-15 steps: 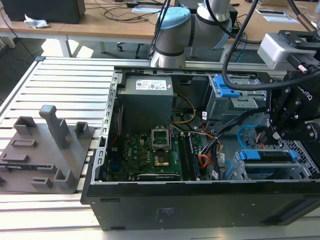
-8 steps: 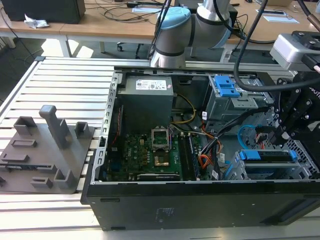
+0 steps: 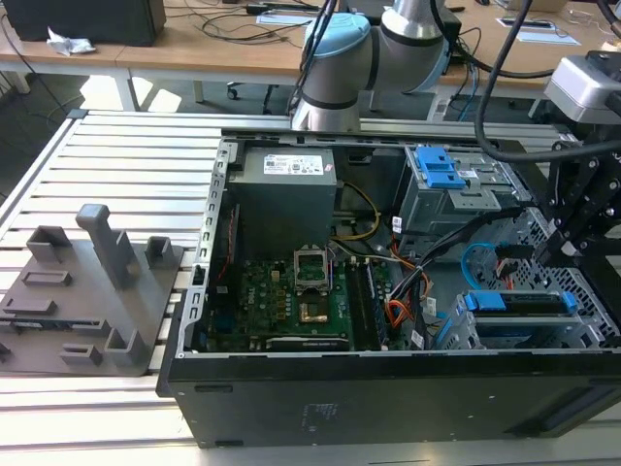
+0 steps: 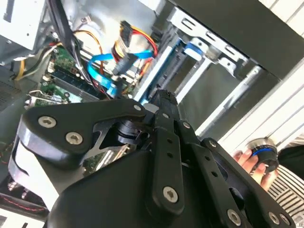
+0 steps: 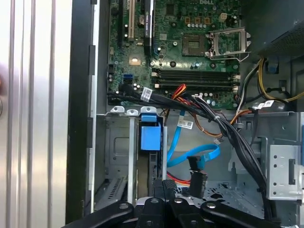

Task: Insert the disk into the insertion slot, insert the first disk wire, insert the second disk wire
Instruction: 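Insert the first disk wire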

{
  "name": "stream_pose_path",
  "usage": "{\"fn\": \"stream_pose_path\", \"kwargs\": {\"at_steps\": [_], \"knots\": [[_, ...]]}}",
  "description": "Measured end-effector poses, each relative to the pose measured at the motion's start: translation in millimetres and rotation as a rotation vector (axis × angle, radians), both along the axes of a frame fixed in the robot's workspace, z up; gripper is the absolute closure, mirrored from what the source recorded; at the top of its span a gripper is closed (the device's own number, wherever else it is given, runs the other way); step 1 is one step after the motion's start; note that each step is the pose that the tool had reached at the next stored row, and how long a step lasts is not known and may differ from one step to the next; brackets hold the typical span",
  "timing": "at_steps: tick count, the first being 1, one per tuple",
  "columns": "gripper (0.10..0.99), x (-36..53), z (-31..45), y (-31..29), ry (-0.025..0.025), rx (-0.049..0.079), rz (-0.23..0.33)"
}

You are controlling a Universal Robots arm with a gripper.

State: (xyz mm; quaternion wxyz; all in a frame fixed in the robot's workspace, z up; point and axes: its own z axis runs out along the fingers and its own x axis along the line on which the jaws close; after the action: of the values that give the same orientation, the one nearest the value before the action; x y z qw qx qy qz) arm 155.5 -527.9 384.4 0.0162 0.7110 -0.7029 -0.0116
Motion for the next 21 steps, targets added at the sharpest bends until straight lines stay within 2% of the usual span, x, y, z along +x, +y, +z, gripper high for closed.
{"fn": "stream_pose_path", "kwargs": {"at_steps": [1,6,9,11,15,19,21], "knots": [[0.980,0.2,-0.1,3.7,0.0000,0.000,0.000],[0.980,1.8,-1.8,32.2,0.0000,0.000,0.000],[0.980,2.3,-3.0,43.0,0.0000,0.000,0.000],[0.980,2.5,-4.0,48.2,0.0000,0.000,0.000],[0.980,2.5,-7.8,50.0,0.0000,0.000,0.000],[0.980,2.5,-8.4,48.9,0.0000,-0.019,0.000],[0.980,2.5,-8.4,48.9,0.0000,-0.020,0.000]]}}
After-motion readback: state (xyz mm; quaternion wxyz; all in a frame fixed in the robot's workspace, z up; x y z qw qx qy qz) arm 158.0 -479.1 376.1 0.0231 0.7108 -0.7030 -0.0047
